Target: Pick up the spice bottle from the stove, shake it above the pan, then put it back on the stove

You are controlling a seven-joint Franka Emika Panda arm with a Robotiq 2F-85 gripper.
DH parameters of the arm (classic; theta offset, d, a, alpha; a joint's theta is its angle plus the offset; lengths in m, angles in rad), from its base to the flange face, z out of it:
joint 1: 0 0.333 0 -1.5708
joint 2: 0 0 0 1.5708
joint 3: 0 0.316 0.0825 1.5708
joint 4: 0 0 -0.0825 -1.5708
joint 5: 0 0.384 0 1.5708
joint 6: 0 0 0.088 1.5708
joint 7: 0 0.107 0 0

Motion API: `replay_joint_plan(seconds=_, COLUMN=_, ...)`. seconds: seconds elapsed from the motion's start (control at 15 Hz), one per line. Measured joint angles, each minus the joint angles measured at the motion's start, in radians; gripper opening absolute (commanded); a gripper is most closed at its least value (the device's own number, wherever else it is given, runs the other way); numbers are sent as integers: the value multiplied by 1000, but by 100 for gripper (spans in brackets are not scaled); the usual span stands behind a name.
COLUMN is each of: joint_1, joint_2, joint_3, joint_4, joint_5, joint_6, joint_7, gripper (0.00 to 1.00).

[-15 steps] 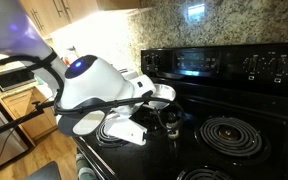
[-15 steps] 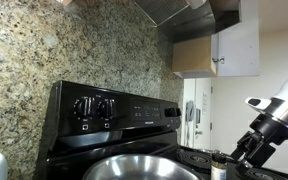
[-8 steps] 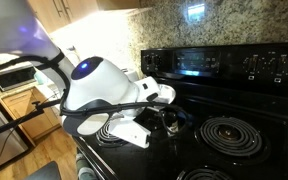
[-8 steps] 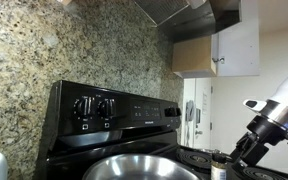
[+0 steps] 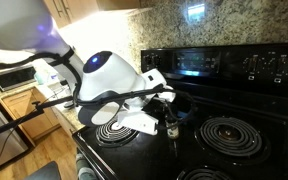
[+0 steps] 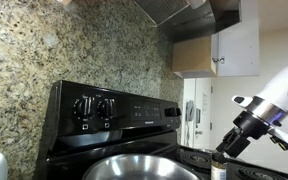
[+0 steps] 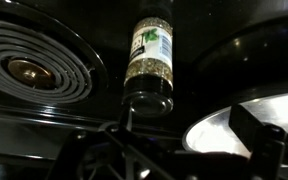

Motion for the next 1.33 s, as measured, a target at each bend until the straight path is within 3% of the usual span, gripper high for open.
replay_joint_plan(seconds=0.33, joint_1=114, joint_2=16, joint_3=-113, joint_4=44, joint_5=7, joint_6=0, joint_7=-1, gripper=100)
replay_joint_plan(seconds=0.67, joint_1=174, joint_2=19, joint_3=-161, joint_4=62, joint_5=8, joint_6=0, joint_7=-1, gripper=100)
replay_joint_plan(seconds=0.93, joint_1=188, joint_2=19, joint_3=-172, joint_4=64, joint_5=8, joint_6=0, joint_7=0, gripper=100)
replay_joint_plan(seconds=1.33, joint_1=156, joint_2=19, joint_3=-171, joint_4=74, joint_5=8, joint_6=0, joint_7=1, gripper=100)
